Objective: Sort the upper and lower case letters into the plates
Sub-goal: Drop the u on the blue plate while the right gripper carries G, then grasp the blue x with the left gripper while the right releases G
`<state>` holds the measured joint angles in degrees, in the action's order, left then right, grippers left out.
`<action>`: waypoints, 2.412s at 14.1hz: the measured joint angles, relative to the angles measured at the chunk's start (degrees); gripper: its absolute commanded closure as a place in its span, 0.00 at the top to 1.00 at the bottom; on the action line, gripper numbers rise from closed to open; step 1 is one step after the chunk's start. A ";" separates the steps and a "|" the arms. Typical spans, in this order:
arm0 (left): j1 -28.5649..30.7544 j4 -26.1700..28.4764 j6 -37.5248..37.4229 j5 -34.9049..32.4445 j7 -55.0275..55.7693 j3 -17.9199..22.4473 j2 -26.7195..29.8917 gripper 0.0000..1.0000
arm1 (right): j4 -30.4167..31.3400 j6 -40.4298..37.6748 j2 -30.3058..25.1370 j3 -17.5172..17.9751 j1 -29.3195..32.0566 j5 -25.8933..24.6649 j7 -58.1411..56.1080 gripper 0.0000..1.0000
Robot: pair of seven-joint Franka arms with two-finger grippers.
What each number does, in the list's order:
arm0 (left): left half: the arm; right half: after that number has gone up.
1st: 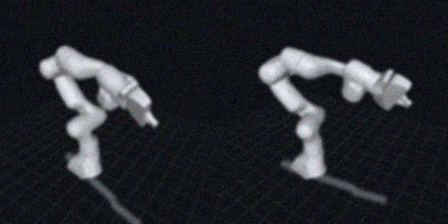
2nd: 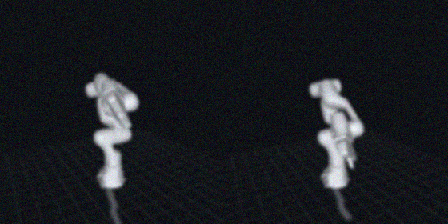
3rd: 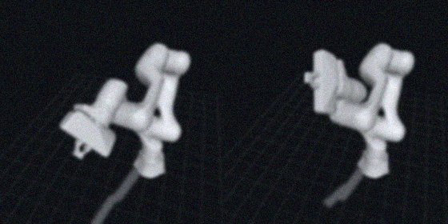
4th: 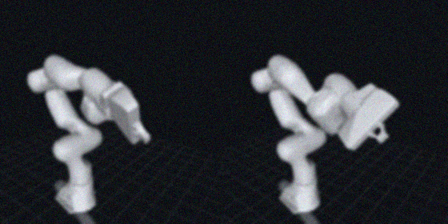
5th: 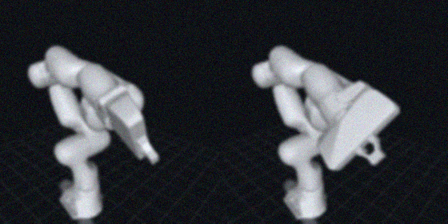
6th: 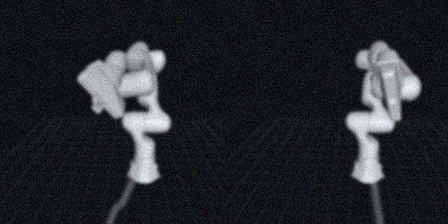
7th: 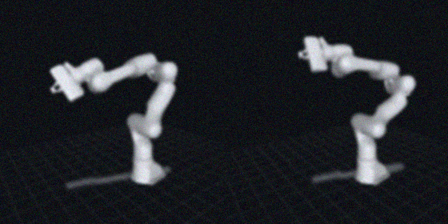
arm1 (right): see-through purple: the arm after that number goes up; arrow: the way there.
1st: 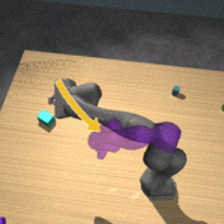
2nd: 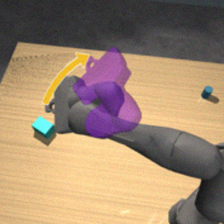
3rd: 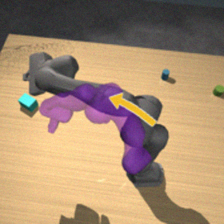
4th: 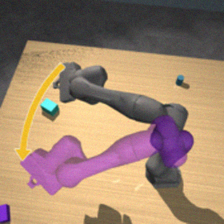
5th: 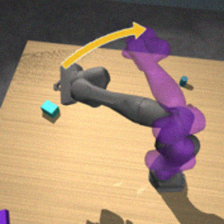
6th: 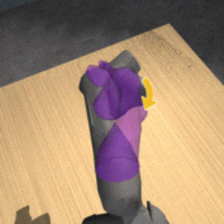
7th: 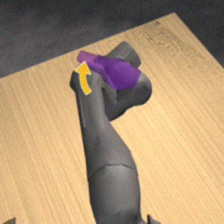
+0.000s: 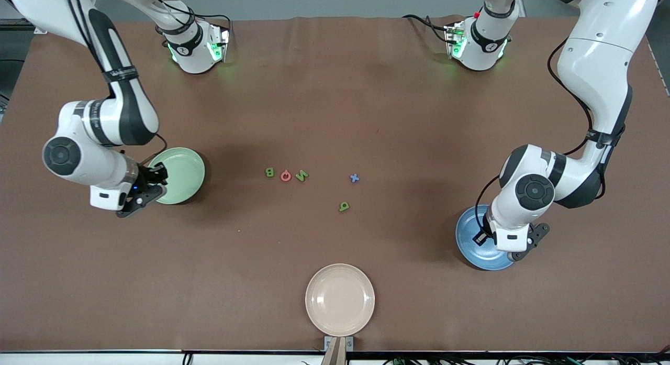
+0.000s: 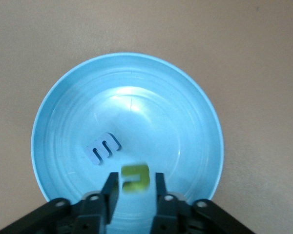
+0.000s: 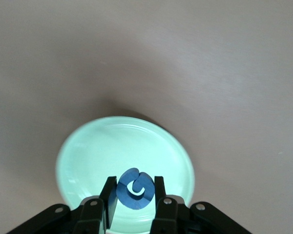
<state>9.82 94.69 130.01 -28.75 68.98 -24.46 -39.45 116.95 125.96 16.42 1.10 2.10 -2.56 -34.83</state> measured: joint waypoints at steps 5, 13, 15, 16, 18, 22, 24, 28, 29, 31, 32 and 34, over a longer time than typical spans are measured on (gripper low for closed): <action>-0.82 0.09 -2.85 0.00 1.93 -1.72 -0.06 1.00 | 10.06 13.48 0.02 0.36 2.63 0.00 -3.39 0.20; -13.61 0.64 -7.79 0.00 23.84 -9.32 0.15 0.75 | 17.72 21.18 0.08 0.82 2.54 0.00 -3.39 0.31; -18.38 0.96 -7.79 0.00 26.14 -9.28 -0.19 0.71 | 18.05 21.62 0.25 0.90 2.50 0.00 -3.39 0.34; -20.28 1.04 -7.78 0.00 26.51 -9.22 -0.53 0.71 | 18.07 21.88 0.40 0.93 2.49 0.00 -3.39 0.36; -23.17 1.07 -6.59 0.00 26.72 -9.10 -1.46 0.71 | 18.17 22.29 0.63 0.96 2.49 0.00 -3.39 0.56; -25.40 1.10 -1.77 0.00 26.68 -9.00 -4.04 0.65 | 18.08 22.98 0.63 1.14 2.44 0.00 -3.37 0.89; -25.68 1.10 -0.48 -0.01 26.53 -8.96 -5.34 0.61 | 17.12 23.14 0.59 1.44 2.09 0.02 -2.35 0.90; -25.71 1.10 3.22 -0.03 26.19 -8.85 -7.31 0.52 | 11.42 16.94 0.36 1.64 -0.96 0.06 13.08 0.94; -25.74 1.10 3.62 -0.04 26.12 -8.84 -7.60 0.47 | 8.81 12.88 0.32 1.67 -2.25 0.07 18.94 0.93; -25.74 1.10 3.85 -0.04 25.93 -8.74 -7.93 0.40 | 2.89 3.45 0.31 1.83 -5.55 0.17 30.48 0.92; -25.77 1.10 3.86 -0.04 25.87 -8.42 -8.01 0.39 | 0.37 -0.45 0.31 1.95 -7.70 0.28 36.33 0.94; -25.73 1.08 4.01 -0.04 25.64 -7.76 -8.04 0.36 | -2.32 -3.85 0.32 2.16 -13.33 0.45 50.31 0.99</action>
<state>-15.91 95.77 134.03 -28.79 94.62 -32.22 -47.49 114.63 122.10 16.74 3.27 -11.22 -2.11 15.48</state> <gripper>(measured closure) 0.595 0.062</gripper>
